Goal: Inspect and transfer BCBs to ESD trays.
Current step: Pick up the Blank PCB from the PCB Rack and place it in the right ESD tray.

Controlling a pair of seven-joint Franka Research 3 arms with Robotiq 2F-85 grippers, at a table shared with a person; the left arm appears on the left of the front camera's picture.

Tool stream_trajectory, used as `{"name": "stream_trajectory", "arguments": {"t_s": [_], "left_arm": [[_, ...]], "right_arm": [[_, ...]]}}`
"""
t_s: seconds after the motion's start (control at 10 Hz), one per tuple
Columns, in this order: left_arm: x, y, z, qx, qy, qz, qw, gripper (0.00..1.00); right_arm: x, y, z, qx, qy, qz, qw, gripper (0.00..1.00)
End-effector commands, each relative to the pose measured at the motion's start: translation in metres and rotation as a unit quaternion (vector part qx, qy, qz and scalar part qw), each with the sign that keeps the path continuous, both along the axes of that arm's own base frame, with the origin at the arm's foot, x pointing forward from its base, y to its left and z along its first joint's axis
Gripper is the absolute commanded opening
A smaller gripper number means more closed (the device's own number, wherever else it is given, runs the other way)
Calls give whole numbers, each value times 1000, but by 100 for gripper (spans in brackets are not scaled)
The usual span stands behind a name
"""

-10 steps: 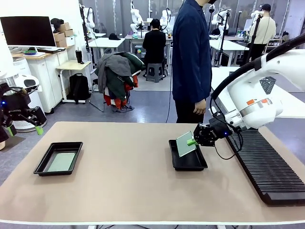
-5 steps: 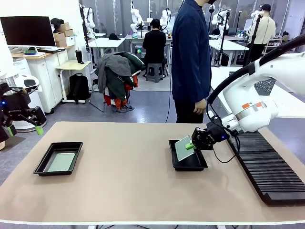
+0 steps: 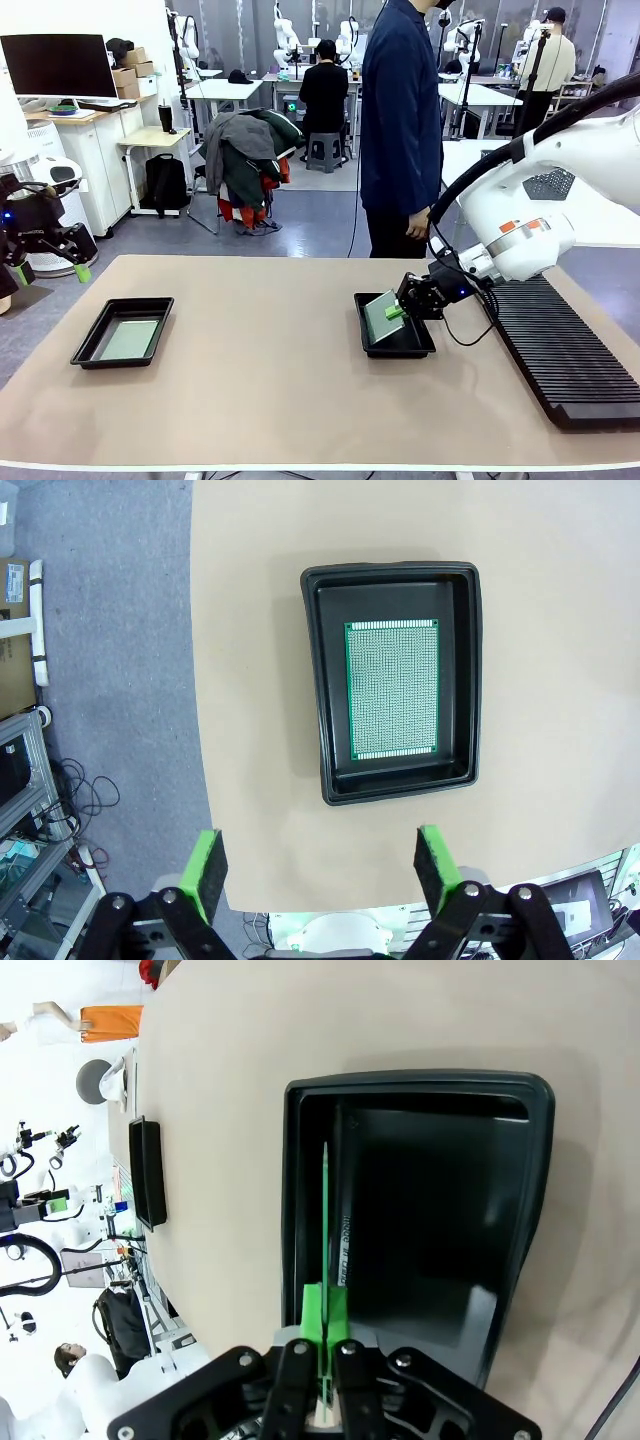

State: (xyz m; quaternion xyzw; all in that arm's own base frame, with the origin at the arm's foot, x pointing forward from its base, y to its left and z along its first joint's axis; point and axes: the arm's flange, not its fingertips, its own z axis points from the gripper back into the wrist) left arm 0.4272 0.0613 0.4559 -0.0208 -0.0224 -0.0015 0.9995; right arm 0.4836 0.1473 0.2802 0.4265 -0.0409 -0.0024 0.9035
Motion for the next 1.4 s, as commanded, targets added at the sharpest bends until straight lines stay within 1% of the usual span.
{"name": "stream_trajectory", "arguments": {"t_s": [0.0, 0.3, 0.4, 0.5, 0.7, 0.8, 1.0, 1.3], "left_arm": [[0, -1, -3, -4, -3, 2, 1000, 100], [0, -1, -3, -4, -3, 2, 1000, 100], [0, -1, -3, -4, -3, 2, 1000, 100], [0, -1, -3, -4, -3, 2, 1000, 100], [0, -1, -3, -4, -3, 2, 1000, 100], [0, -1, -3, -4, -3, 2, 1000, 100], [0, -1, -3, -4, -3, 2, 1000, 100], [0, -1, -3, -4, -3, 2, 1000, 100]], "right_arm": [[4, 6, -1, -23, 4, -12, 1000, 2], [4, 6, -2, -35, 25, -25, 999, 2], [3, 6, 1, -39, 27, -16, 999, 2], [1, -1, -2, -17, 11, -15, 1000, 2], [1, -1, -2, -17, 11, -15, 1000, 2], [1, -2, -2, -22, 18, -16, 999, 2], [2, -3, 4, -47, 25, -19, 998, 2], [4, 1, 9, -70, 34, -18, 997, 13]]}}
